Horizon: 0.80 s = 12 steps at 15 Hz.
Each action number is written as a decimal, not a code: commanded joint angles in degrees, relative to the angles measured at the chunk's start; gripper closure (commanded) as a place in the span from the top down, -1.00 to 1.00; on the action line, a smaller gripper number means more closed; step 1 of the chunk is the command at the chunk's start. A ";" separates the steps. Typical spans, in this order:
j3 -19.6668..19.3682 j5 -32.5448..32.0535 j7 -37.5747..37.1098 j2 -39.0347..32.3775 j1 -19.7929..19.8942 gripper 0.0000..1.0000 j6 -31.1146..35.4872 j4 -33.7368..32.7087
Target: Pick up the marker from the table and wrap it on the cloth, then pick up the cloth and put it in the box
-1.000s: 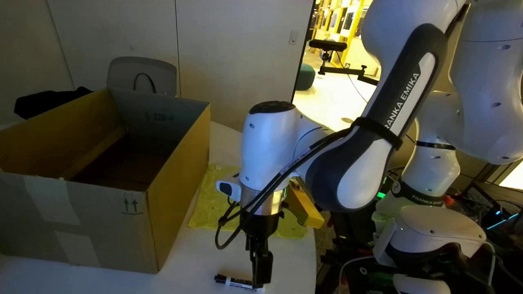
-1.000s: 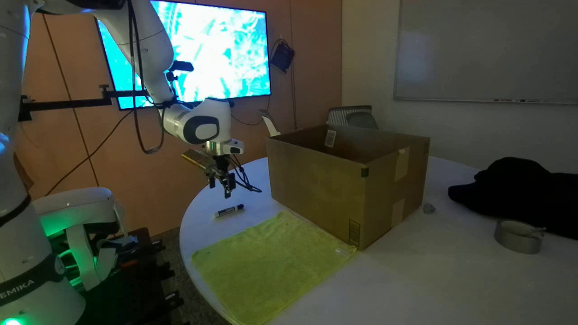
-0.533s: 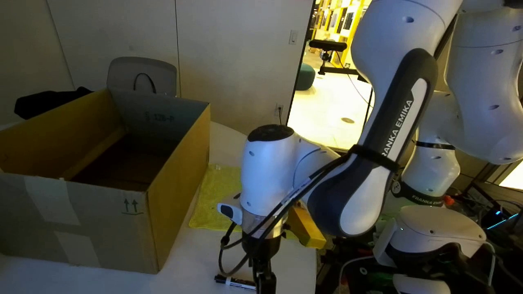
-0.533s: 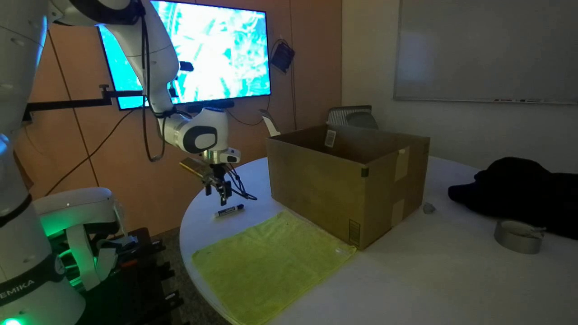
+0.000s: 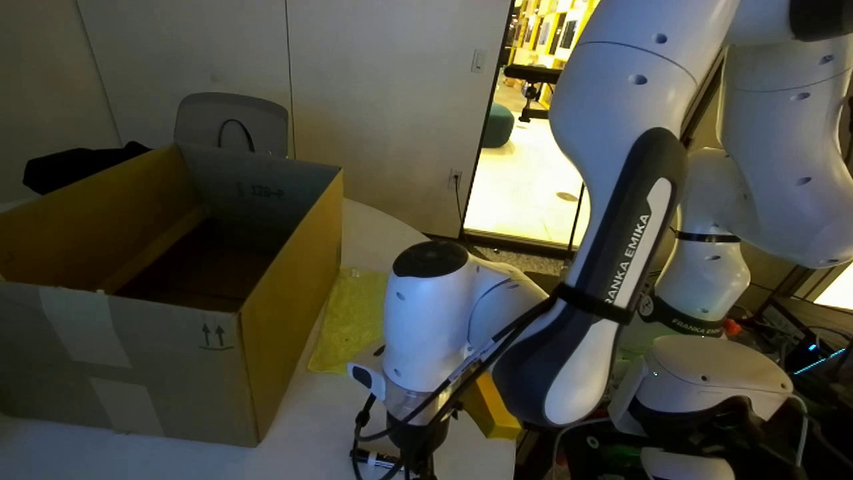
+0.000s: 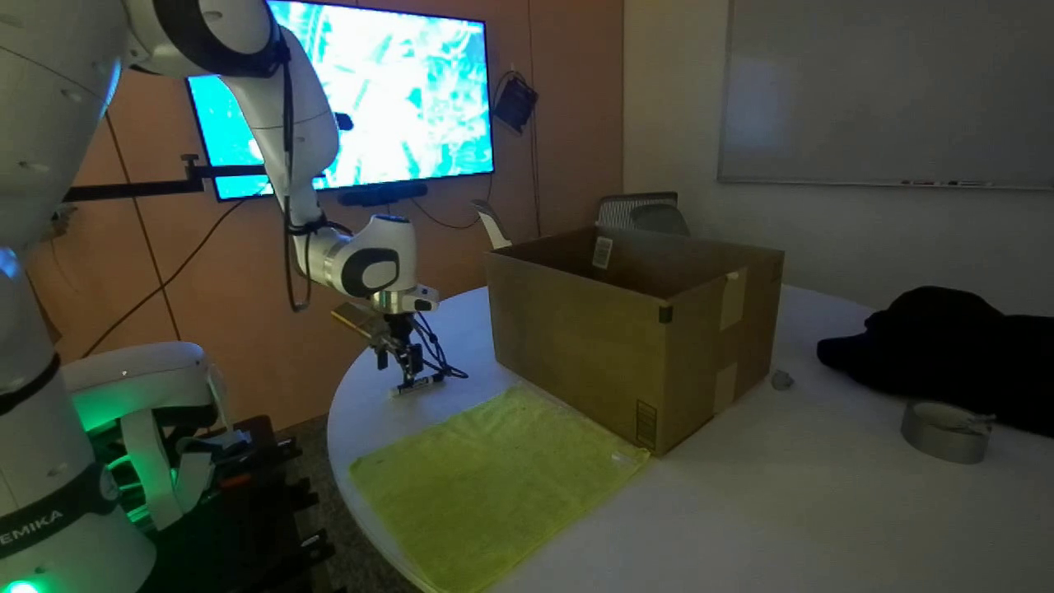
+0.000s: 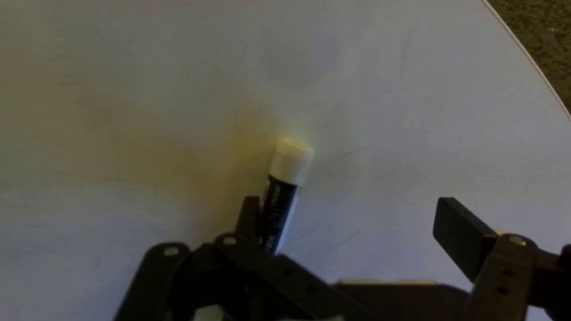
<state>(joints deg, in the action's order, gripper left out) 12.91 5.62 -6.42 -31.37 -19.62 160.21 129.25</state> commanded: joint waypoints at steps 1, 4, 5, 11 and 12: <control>-2.82 -2.75 -3.08 -2.63 -2.53 1.00 0.48 -3.01; -4.21 -4.08 -3.95 -3.48 -3.36 1.00 0.00 -4.03; -4.77 -4.63 -4.12 -3.46 -3.77 1.00 -0.14 -4.19; -5.57 -6.21 -3.90 -3.13 -3.87 0.40 -1.24 -4.53; -5.47 -6.27 -3.59 -2.98 -3.50 0.23 -1.59 -4.56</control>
<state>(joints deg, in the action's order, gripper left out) 7.95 0.76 -9.12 -34.28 -22.77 159.96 125.89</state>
